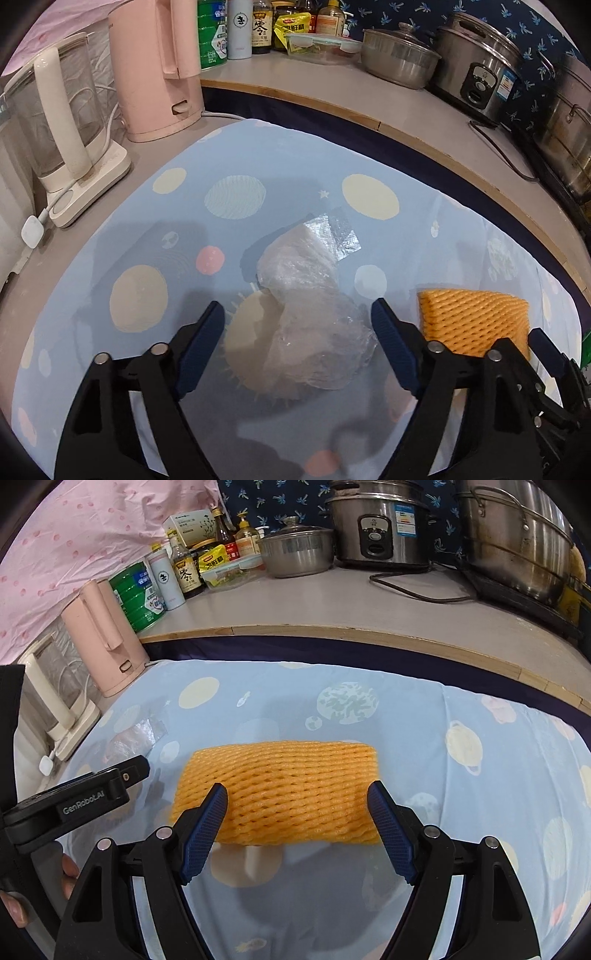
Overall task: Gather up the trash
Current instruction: 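Grasp the clear plastic wrapper with the left tool while the right tool grasps the orange mesh sleeve, then lift and carry the wrapper and mesh sleeve over the white bin with both tools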
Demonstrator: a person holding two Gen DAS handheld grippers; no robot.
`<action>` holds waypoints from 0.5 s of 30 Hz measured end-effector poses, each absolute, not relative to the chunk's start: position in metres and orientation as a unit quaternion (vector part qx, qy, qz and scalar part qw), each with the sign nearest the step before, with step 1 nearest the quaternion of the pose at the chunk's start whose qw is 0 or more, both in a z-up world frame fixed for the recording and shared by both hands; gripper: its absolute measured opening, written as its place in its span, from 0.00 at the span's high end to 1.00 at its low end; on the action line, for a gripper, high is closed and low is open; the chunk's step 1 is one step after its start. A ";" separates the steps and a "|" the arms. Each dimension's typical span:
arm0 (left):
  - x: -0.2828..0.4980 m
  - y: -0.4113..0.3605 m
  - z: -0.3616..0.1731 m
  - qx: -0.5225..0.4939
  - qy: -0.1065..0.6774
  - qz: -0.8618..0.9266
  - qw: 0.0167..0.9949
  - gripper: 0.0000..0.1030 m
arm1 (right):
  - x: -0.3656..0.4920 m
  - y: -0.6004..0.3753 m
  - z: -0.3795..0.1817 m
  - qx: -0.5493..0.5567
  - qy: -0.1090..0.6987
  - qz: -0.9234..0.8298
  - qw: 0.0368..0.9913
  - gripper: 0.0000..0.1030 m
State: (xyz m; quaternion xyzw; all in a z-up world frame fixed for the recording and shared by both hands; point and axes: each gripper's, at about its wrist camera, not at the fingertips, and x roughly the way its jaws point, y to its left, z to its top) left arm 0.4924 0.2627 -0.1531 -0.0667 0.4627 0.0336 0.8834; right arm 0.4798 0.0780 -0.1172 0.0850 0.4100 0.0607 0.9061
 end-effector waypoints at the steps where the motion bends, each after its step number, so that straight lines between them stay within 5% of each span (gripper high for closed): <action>1: 0.492 0.260 -0.153 -0.056 0.460 0.038 0.885 0.39 | 0.480 0.078 -0.118 0.082 0.410 0.061 0.906 0.34; 6: 0.488 0.253 -0.151 -0.044 0.466 0.027 0.883 0.85 | 0.475 0.069 -0.117 0.090 0.410 0.061 0.906 0.60; 8: 0.482 0.251 -0.150 -0.048 0.469 0.021 0.882 0.92 | 0.472 0.063 -0.118 0.102 0.413 0.068 0.903 0.83; 10: 0.475 0.248 -0.149 -0.046 0.468 0.019 0.882 0.94 | 0.468 0.060 -0.118 0.111 0.418 0.075 0.899 0.95; 15: 0.446 0.241 -0.144 -0.043 0.465 0.004 0.884 0.95 | 0.448 0.058 -0.112 0.117 0.416 0.090 0.897 0.99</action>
